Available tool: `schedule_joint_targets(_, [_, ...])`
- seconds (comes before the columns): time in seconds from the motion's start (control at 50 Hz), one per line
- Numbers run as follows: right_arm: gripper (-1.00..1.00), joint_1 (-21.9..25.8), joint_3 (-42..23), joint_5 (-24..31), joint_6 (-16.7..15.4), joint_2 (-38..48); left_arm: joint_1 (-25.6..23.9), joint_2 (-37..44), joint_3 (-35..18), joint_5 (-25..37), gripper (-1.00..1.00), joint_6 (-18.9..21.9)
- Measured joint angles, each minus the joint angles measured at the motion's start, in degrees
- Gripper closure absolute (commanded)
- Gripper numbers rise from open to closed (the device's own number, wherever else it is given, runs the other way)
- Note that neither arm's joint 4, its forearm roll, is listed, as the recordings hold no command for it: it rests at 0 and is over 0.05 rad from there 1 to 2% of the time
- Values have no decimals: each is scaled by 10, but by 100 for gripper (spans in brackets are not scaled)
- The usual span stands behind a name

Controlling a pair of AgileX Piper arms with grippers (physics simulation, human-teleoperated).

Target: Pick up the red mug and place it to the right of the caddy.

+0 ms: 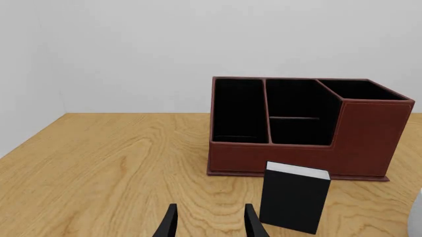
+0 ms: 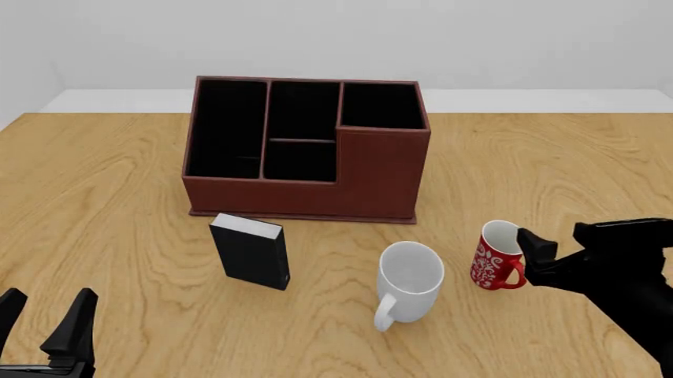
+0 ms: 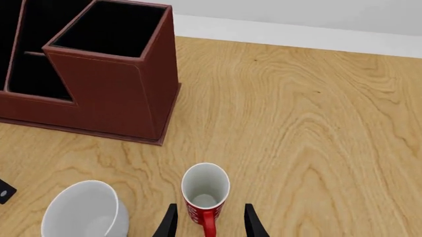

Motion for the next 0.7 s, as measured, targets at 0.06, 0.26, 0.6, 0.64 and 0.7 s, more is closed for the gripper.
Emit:
schedule_joint_targets(0.06, [-100, -1, 9, -14, 2, 14, 0, 0, 0, 0, -100, 0])
schedule_joint_targets(0.26, [-100, -2, 35, -55, 5, 58, 0, 0, 0, 0, -100, 0])
schedule_joint_targets(0.6, [-100, -3, 58, -129, 6, 140, 0, 0, 0, 0, -100, 0])
schedule_joint_targets(0.64, [-100, -3, 59, -138, 6, 150, 0, 0, 0, 0, -100, 0])
schedule_joint_targets(0.7, [-100, -2, 60, -150, 6, 165, 0, 0, 0, 0, -100, 0])
